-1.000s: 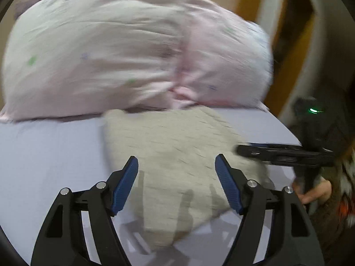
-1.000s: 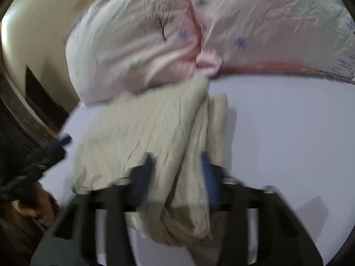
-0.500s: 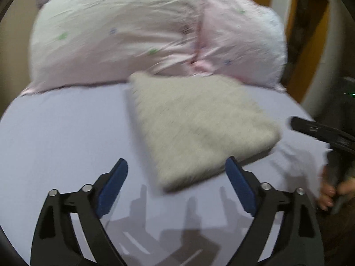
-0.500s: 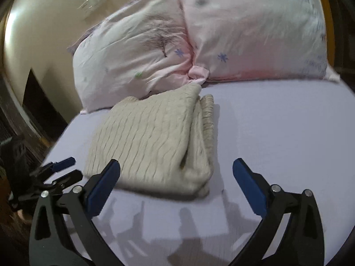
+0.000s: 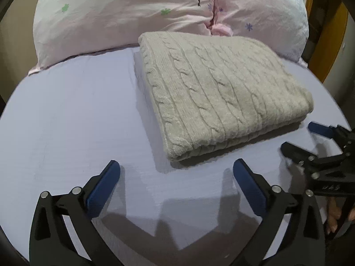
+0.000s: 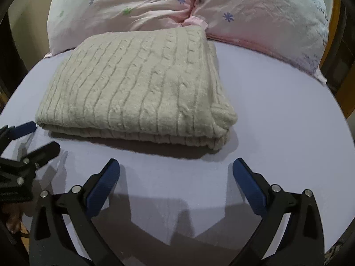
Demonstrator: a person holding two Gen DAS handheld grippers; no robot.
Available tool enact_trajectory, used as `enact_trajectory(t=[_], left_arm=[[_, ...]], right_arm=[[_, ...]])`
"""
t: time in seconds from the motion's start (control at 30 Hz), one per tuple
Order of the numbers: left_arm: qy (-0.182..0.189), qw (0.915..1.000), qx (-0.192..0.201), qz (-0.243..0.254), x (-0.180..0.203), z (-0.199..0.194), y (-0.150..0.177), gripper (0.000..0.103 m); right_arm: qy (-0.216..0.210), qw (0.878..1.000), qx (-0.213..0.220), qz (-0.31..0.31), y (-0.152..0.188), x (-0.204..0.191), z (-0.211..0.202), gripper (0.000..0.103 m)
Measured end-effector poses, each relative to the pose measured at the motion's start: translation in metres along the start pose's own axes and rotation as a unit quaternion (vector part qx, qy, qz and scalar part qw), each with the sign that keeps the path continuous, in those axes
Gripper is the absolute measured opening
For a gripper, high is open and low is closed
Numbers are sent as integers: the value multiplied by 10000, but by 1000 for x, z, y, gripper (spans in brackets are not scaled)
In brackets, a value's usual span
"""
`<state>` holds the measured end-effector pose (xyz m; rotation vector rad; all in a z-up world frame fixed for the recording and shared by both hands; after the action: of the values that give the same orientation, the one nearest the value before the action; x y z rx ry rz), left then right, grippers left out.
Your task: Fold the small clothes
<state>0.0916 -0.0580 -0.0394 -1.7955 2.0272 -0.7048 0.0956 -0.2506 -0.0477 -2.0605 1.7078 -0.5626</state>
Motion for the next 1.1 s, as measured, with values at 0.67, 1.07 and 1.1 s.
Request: enact_trajectory(t=[0.67, 1.07, 1.1], left_arm=[[-152, 9998, -68, 118, 1, 2, 0, 102], [-155, 9998, -67, 114, 2, 3, 0, 102], [-155, 9998, -67, 114, 2, 3, 0, 102]], right_arm=[[27, 10000, 21, 25, 2, -3, -2, 101], [32, 10000, 23, 32, 2, -3, -2, 101], [33, 10000, 23, 32, 2, -3, -2, 101]])
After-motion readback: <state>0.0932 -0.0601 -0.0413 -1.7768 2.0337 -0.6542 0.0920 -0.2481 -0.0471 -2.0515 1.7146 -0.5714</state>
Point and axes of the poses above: each gripper's, at about its wrist camera, not at the fingertips, and z roughly the way its jaws point, x to its right, y to its underside, the point moved 7 cm from there along z, roughly the way its jaws point, and after that the axes turned 3 degrees about -z, right-handed, at the moved point
